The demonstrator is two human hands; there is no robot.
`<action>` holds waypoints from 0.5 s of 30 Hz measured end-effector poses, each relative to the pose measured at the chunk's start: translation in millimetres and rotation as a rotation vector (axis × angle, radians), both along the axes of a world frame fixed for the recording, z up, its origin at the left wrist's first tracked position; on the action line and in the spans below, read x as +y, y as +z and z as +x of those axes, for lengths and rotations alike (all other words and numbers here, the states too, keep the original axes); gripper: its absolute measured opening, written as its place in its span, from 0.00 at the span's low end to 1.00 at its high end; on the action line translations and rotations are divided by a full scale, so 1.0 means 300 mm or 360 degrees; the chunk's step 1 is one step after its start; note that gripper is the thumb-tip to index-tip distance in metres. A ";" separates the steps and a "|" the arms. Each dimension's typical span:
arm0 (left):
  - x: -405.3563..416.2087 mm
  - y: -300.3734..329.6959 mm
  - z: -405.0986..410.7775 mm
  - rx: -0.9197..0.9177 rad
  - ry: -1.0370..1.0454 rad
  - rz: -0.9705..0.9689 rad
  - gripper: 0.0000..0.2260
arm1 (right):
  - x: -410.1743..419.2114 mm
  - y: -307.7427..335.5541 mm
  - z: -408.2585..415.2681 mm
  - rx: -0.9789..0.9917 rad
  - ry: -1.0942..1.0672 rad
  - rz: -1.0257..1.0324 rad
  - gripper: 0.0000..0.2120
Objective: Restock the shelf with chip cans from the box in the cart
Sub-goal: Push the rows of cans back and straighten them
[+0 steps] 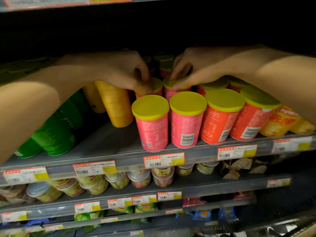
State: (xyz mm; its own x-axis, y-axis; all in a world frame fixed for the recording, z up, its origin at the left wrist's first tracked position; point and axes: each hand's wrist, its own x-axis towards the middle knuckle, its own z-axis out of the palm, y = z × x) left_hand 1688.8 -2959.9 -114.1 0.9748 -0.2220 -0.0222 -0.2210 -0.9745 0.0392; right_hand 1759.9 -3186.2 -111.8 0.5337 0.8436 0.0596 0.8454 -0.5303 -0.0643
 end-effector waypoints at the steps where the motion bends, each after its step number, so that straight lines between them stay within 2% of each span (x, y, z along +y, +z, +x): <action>1: 0.002 0.003 -0.002 0.0009 -0.0008 0.0004 0.32 | -0.002 0.001 -0.003 -0.0004 -0.0012 -0.0001 0.20; 4: -0.010 0.004 -0.014 0.0022 -0.0025 -0.0071 0.34 | -0.009 -0.002 -0.007 -0.0007 -0.0042 0.0006 0.20; 8: -0.026 -0.007 -0.029 0.0033 -0.0011 -0.0156 0.30 | -0.027 -0.004 -0.017 0.0044 -0.0075 0.0038 0.20; 11: -0.010 -0.007 -0.015 0.0028 -0.0041 -0.0026 0.34 | -0.037 -0.006 -0.020 0.0073 -0.0062 0.0068 0.18; 15: -0.008 0.012 0.009 0.0000 -0.0015 -0.0023 0.28 | -0.039 -0.003 -0.021 0.0130 -0.0002 0.0099 0.16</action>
State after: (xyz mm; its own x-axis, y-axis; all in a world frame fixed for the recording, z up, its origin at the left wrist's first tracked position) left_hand 1691.5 -2962.3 -110.5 0.9727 -0.2313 -0.0193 -0.2300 -0.9717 0.0532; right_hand 1753.6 -3197.9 -112.8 0.5401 0.8388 0.0682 0.8352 -0.5243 -0.1661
